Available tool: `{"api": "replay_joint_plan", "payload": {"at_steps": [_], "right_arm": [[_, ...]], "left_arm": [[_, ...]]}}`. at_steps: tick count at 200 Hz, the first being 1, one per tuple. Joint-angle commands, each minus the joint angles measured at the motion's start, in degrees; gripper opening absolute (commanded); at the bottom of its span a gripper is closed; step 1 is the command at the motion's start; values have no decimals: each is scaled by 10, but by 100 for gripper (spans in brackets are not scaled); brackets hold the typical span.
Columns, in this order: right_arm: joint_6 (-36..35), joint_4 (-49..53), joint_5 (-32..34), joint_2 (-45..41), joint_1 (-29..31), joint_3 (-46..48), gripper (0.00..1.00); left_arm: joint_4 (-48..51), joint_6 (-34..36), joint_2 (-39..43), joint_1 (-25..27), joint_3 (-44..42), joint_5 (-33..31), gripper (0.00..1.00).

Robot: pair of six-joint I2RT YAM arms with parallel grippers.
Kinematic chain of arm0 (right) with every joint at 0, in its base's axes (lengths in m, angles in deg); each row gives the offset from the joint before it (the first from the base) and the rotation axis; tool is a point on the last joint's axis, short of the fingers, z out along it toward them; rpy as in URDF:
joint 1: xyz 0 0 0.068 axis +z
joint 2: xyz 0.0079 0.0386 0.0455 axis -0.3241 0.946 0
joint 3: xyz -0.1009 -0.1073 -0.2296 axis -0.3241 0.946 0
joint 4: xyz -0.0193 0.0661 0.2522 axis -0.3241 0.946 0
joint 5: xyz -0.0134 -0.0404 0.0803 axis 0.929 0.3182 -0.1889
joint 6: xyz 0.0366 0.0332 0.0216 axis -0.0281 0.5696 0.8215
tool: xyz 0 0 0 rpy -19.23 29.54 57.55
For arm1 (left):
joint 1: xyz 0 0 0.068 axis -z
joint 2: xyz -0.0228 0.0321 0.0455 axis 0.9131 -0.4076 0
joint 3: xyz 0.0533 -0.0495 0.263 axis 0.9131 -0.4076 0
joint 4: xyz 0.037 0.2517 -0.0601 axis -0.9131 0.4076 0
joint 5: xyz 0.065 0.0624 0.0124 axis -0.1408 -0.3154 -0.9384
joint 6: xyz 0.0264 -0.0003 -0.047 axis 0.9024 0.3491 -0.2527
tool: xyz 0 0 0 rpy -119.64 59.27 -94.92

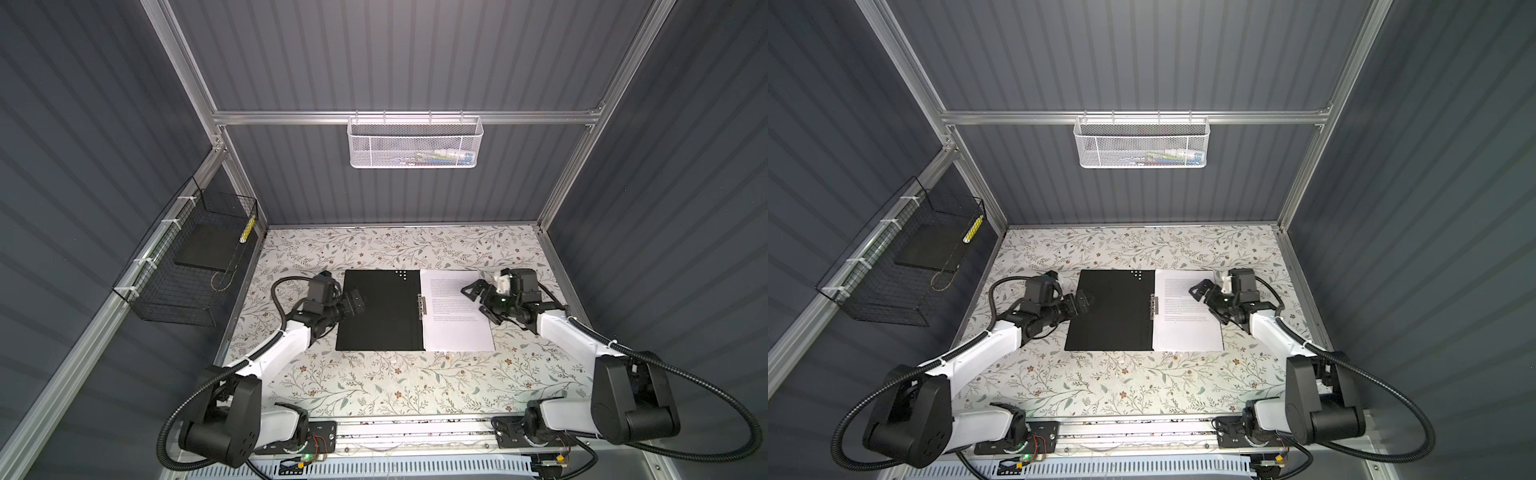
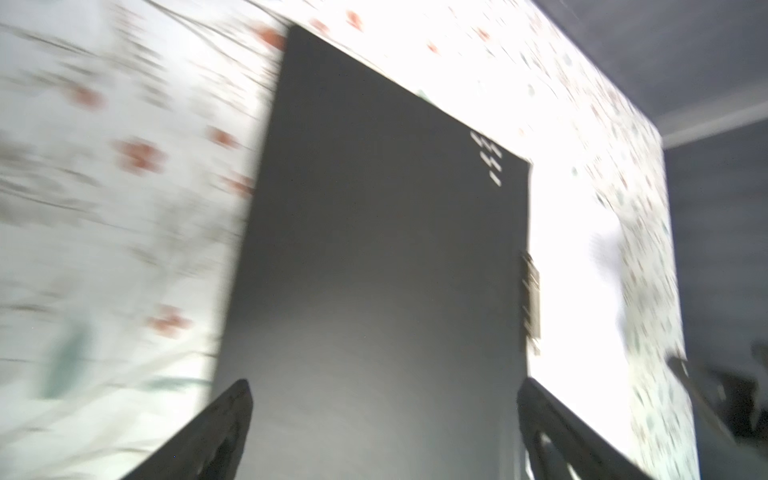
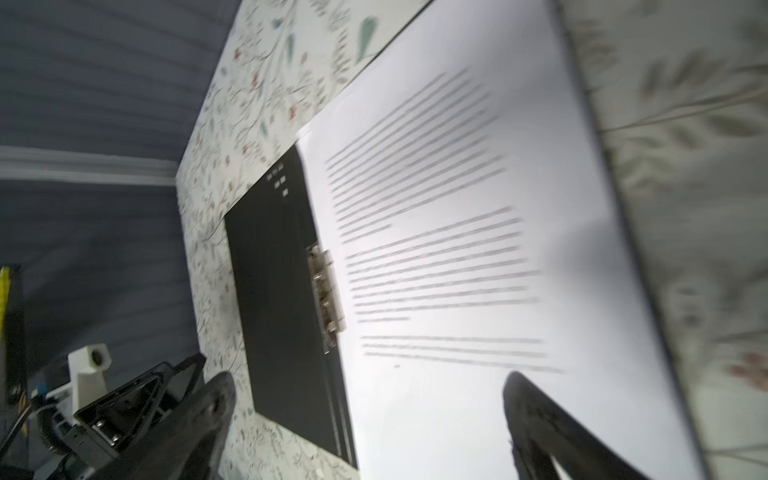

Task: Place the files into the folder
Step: 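Lift the black cover with the left gripper and fold it over the sheets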

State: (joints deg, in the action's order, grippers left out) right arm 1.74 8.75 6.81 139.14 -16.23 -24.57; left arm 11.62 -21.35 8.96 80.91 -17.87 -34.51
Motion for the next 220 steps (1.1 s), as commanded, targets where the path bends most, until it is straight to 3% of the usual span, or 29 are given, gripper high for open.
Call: {"api": "replay_joint_plan", "payload": {"at_steps": [1, 38, 64, 114, 154, 195, 220], "right_arm": [[-39, 18, -28, 36, -42, 6, 99], [-22, -23, -51, 79, -71, 15, 99], [0, -48, -79, 120, -69, 15, 99], [26, -83, -101, 163, -32, 15, 99], [37, -98, -107, 176, -8, 11, 99], [43, -107, -112, 178, 4, 11, 99], [51, -116, -113, 187, 11, 6, 99]], "left_arm": [[-17, 27, -40, -29, 1, 40, 100], [-26, 49, -116, -70, 20, 86, 100], [-25, 52, -147, -71, 24, 100, 100], [-61, 26, -192, -56, 22, 200, 100], [-127, -31, -148, -47, 21, 295, 100], [-98, -51, -60, -43, 54, 328, 100], [-95, -63, -31, -15, 73, 346, 100]]}}
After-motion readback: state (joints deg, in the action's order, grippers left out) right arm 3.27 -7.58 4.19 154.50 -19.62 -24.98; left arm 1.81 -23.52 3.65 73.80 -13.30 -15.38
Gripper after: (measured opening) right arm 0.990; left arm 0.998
